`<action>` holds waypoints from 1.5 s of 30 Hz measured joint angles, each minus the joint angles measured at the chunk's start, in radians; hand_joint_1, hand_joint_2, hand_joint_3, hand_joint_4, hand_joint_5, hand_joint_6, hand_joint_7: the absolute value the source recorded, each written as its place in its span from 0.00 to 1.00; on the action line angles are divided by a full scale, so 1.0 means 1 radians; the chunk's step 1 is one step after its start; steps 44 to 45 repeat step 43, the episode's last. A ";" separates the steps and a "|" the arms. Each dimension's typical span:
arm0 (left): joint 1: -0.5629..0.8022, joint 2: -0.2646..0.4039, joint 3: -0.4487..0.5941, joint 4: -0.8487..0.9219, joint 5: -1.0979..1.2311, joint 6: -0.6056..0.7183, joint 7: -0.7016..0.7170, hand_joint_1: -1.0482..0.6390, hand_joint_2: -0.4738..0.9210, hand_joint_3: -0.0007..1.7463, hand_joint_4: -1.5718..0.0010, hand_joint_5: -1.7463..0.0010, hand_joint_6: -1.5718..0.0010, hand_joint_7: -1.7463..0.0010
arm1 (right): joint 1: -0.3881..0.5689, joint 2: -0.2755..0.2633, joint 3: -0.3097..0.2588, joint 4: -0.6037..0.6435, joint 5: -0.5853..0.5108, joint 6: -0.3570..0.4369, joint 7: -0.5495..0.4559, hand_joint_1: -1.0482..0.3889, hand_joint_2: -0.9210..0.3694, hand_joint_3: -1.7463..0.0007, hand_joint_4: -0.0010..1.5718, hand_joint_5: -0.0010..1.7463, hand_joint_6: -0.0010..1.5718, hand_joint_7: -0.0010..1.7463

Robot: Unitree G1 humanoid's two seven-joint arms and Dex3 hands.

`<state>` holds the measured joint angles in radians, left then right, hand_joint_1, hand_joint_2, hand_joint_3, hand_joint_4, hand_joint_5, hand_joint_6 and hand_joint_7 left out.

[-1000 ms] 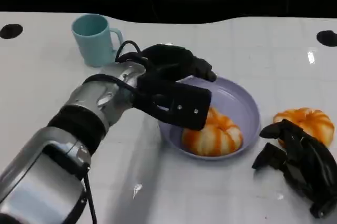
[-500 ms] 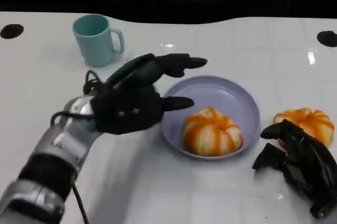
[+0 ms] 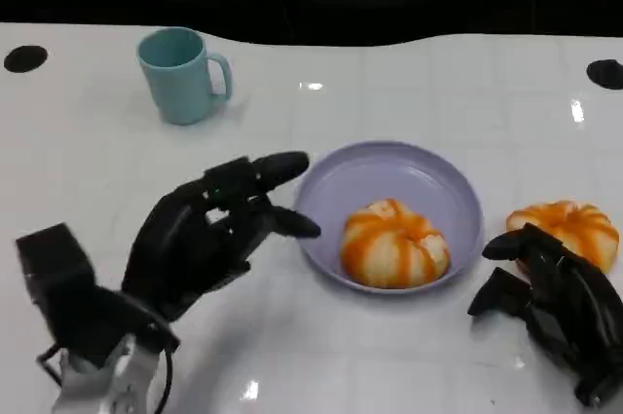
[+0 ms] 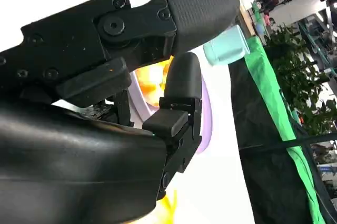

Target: Grasp the bread from the table and place it into the plate.

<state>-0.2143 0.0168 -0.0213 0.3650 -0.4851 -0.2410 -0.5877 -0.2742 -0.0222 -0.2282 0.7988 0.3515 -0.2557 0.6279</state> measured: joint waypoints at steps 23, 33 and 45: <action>0.272 -0.104 0.128 -0.234 -0.227 0.416 0.012 0.27 1.00 0.15 0.42 0.00 0.55 0.00 | 0.019 0.000 0.003 -0.021 0.005 0.014 0.000 0.35 0.00 0.87 0.43 0.88 0.40 0.70; 0.301 -0.104 0.129 -0.227 -0.177 0.406 0.012 0.27 1.00 0.15 0.42 0.00 0.56 0.00 | 0.034 -0.004 0.007 -0.041 -0.008 0.014 -0.010 0.36 0.00 0.86 0.43 0.88 0.40 0.68; 0.296 -0.104 0.133 -0.215 -0.168 0.400 0.011 0.27 1.00 0.13 0.42 0.00 0.56 0.00 | 0.034 -0.004 0.007 -0.042 -0.008 0.014 -0.010 0.36 0.00 0.87 0.43 0.88 0.40 0.68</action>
